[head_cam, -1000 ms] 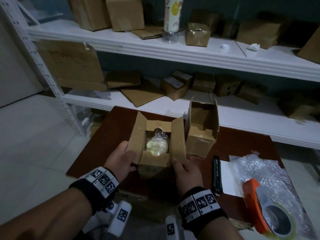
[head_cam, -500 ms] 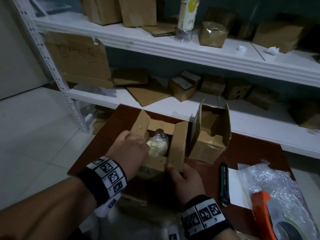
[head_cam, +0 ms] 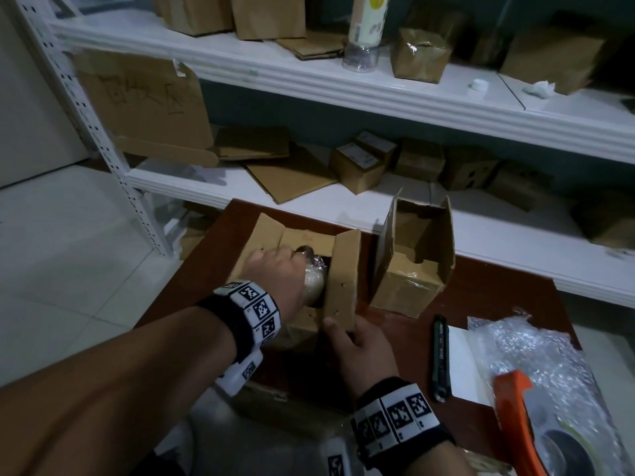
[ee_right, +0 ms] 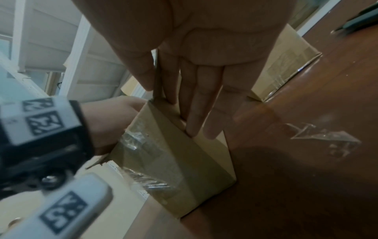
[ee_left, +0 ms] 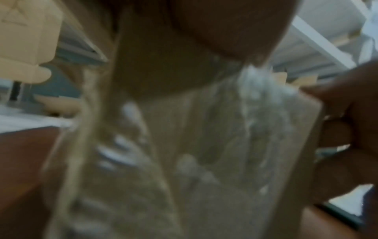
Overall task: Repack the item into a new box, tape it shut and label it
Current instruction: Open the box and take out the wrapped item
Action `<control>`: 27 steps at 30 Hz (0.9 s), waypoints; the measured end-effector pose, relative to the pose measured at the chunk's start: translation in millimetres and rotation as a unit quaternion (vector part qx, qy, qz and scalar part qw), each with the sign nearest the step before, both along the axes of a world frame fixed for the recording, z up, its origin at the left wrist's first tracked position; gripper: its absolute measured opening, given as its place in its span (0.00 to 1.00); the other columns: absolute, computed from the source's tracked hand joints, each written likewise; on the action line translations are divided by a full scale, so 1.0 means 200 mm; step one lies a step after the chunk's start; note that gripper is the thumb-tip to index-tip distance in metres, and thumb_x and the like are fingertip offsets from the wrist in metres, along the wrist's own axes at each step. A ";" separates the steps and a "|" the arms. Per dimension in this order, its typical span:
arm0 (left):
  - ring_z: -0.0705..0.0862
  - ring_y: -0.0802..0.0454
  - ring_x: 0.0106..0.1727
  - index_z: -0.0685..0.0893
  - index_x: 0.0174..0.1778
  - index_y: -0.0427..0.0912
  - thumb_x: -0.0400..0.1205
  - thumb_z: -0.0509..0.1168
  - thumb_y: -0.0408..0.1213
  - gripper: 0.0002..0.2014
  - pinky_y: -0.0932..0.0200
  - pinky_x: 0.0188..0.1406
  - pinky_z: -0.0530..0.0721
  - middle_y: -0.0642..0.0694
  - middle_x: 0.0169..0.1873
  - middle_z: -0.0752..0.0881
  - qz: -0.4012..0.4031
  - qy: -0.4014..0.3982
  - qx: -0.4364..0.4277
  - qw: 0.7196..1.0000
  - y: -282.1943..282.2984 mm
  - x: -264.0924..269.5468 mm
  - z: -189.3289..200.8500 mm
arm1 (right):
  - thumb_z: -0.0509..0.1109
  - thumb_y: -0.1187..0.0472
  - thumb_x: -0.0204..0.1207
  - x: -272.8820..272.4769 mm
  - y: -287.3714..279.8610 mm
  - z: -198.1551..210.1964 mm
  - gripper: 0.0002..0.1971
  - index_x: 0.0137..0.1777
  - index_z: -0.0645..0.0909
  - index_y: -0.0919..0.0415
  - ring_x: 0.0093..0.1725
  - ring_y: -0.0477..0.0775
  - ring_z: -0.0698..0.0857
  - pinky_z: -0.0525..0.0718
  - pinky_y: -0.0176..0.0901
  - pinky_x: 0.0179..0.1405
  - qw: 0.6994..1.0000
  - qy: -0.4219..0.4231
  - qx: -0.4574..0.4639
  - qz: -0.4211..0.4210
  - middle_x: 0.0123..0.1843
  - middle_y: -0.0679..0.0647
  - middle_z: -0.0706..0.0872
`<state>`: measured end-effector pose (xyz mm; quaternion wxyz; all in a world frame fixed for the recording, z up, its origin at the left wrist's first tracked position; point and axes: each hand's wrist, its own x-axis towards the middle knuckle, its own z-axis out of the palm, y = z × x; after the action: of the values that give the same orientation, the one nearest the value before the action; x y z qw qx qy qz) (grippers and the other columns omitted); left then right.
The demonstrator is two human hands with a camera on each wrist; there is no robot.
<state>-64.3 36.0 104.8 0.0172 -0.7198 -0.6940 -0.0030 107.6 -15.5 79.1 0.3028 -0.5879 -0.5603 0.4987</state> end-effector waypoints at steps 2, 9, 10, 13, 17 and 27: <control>0.81 0.48 0.64 0.74 0.69 0.45 0.75 0.72 0.56 0.31 0.45 0.67 0.72 0.48 0.62 0.82 0.002 0.023 -0.010 1.000 0.01 0.01 0.01 | 0.69 0.50 0.84 0.01 0.01 0.00 0.06 0.47 0.86 0.46 0.44 0.41 0.90 0.89 0.47 0.51 1.000 -0.018 0.009 0.012 0.43 0.45 0.92; 0.82 0.50 0.50 0.76 0.57 0.50 0.77 0.67 0.53 0.17 0.43 0.63 0.72 0.53 0.48 0.84 -0.025 0.021 -0.044 0.999 0.03 0.04 0.07 | 0.69 0.48 0.84 0.02 0.01 0.00 0.07 0.47 0.86 0.46 0.46 0.42 0.90 0.89 0.50 0.54 0.999 -0.032 0.012 0.025 0.44 0.45 0.92; 0.82 0.51 0.52 0.77 0.57 0.52 0.76 0.67 0.53 0.17 0.44 0.65 0.72 0.55 0.50 0.84 -0.020 -0.016 -0.044 0.999 0.03 0.04 0.07 | 0.68 0.48 0.84 0.03 0.01 0.00 0.08 0.49 0.87 0.47 0.47 0.42 0.90 0.89 0.50 0.54 0.999 -0.038 0.016 0.026 0.44 0.45 0.92; 0.80 0.53 0.52 0.81 0.55 0.55 0.75 0.70 0.47 0.13 0.49 0.62 0.78 0.56 0.50 0.83 0.046 -0.192 -0.029 0.980 0.01 0.00 0.10 | 0.68 0.47 0.84 0.03 0.01 0.00 0.11 0.53 0.88 0.51 0.48 0.45 0.90 0.89 0.52 0.55 0.997 -0.058 0.028 0.032 0.46 0.46 0.92; 0.87 0.48 0.47 0.84 0.42 0.50 0.78 0.71 0.35 0.04 0.51 0.41 0.88 0.50 0.44 0.88 0.151 -0.519 0.044 0.840 -0.05 -0.03 0.18 | 0.67 0.45 0.83 0.02 0.01 -0.01 0.13 0.54 0.87 0.52 0.50 0.50 0.90 0.89 0.56 0.56 0.996 -0.082 0.025 0.021 0.48 0.48 0.92; 0.89 0.38 0.48 0.89 0.35 0.53 0.72 0.74 0.37 0.04 0.46 0.42 0.86 0.45 0.41 0.91 0.160 -0.712 0.092 0.678 -0.19 -0.06 0.33 | 0.67 0.48 0.84 0.04 -0.02 0.08 0.13 0.61 0.87 0.53 0.55 0.51 0.88 0.85 0.46 0.58 0.993 -0.103 0.056 0.008 0.53 0.49 0.92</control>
<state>-76.0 -1.7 170.5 -0.4157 -0.3733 -0.5975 -0.5752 116.6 -20.2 95.2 0.2725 -0.6137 -0.6202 0.4055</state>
